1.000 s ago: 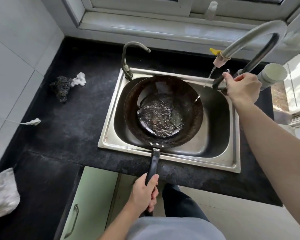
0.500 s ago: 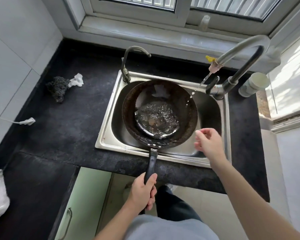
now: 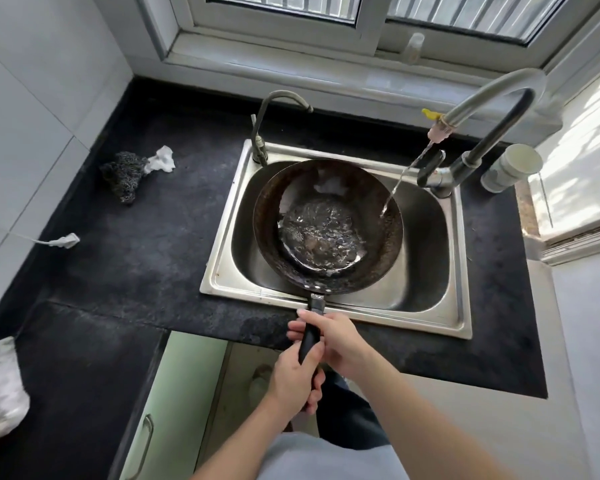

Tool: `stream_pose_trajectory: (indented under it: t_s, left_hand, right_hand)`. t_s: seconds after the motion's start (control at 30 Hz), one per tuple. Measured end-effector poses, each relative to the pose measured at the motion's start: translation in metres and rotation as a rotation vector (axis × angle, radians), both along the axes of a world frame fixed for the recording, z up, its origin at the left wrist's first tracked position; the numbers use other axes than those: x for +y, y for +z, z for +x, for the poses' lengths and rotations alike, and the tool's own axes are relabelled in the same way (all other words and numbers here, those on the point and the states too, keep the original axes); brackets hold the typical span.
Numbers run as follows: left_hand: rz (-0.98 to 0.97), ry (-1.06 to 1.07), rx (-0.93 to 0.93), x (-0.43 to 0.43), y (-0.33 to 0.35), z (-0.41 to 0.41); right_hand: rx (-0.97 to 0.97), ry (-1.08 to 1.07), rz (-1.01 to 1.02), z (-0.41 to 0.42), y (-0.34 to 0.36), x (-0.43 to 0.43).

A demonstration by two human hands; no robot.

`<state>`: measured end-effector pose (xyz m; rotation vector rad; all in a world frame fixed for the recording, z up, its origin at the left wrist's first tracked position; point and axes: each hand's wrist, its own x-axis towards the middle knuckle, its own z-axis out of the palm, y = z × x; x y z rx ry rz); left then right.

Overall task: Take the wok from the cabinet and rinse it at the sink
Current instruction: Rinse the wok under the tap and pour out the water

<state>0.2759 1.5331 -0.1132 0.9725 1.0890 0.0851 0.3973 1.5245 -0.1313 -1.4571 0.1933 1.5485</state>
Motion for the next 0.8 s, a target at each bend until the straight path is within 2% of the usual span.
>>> stream_pose_trajectory:
  t_s: [0.1, 0.4, 0.63, 0.8]
  left_hand:
    - [0.033, -0.002, 0.02, 0.001, -0.001, -0.002]
    - [0.029, 0.054, 0.006, -0.012, 0.006, -0.004]
    - [0.077, 0.036, -0.003, -0.004, 0.008, -0.012]
    - [0.143, -0.016, 0.018, -0.003, 0.006, -0.018]
  right_hand:
    - [-0.003, -0.075, 0.037, -0.008, -0.004, 0.006]
    - [-0.041, -0.121, 0.157, -0.02, -0.002, -0.003]
    - [0.017, -0.189, 0.142, -0.026, 0.012, 0.016]
    - [-0.069, -0.175, 0.087, -0.033, 0.019, 0.019]
